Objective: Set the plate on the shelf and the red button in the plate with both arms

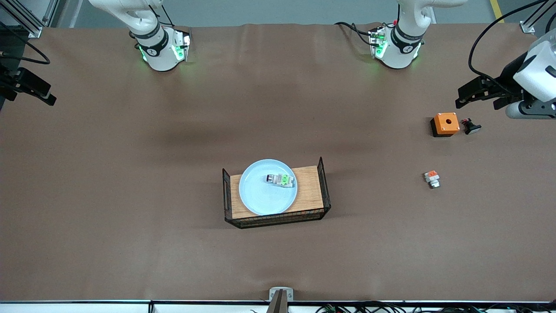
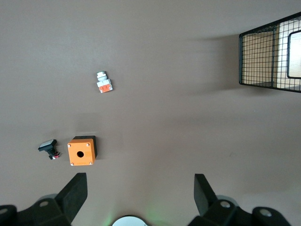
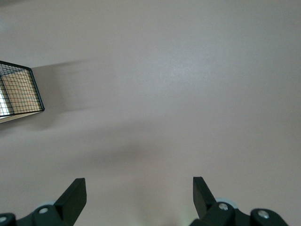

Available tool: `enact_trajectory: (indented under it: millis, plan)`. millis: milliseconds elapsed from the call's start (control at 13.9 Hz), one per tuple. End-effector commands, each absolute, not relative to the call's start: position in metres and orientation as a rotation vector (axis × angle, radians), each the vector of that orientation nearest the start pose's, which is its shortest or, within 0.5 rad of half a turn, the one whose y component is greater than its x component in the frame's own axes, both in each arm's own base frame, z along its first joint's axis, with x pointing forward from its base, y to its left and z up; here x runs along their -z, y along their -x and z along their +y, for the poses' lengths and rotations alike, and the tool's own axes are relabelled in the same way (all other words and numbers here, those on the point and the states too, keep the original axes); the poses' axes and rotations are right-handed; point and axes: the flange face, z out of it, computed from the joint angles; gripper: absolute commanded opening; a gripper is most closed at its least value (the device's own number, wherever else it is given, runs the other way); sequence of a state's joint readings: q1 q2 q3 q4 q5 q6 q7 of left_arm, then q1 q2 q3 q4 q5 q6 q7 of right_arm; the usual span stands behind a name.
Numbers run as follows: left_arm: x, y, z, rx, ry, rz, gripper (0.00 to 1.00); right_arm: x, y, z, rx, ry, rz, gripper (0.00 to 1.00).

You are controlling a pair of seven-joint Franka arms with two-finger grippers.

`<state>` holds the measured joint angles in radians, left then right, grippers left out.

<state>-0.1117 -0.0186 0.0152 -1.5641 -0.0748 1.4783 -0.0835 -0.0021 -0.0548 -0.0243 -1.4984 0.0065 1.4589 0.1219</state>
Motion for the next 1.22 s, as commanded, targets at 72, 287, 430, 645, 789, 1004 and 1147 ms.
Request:
enact_trajectory:
  millis: [72,287,430,645,789,1004,1147]
  plan:
    - [-0.631,-0.523,-0.061,-0.080,3.191,0.003,1.00,-0.682,-0.524,-0.015,0.027,3.134,0.229,1.00]
    - [-0.634,-0.523,-0.062,-0.068,3.192,0.006,1.00,-0.682,-0.524,-0.015,0.027,3.134,0.229,1.00]
    - [-0.634,-0.524,-0.062,-0.059,3.183,0.010,1.00,-0.682,-0.524,-0.015,0.027,3.134,0.232,1.00]
    - [-0.648,-0.525,-0.070,0.016,3.130,0.047,1.00,-0.687,-0.524,-0.015,0.041,3.131,0.231,1.00]
    - [-0.659,-0.529,-0.068,0.061,3.096,0.053,1.00,-0.687,-0.524,-0.015,0.041,3.133,0.232,1.00]
    - [-0.657,-0.532,-0.068,0.056,3.097,0.051,1.00,-0.687,-0.524,-0.015,0.043,3.133,0.234,1.00]
    - [-0.660,-0.533,-0.063,0.073,3.120,0.029,1.00,-0.687,-0.524,-0.015,0.043,3.131,0.234,1.00]
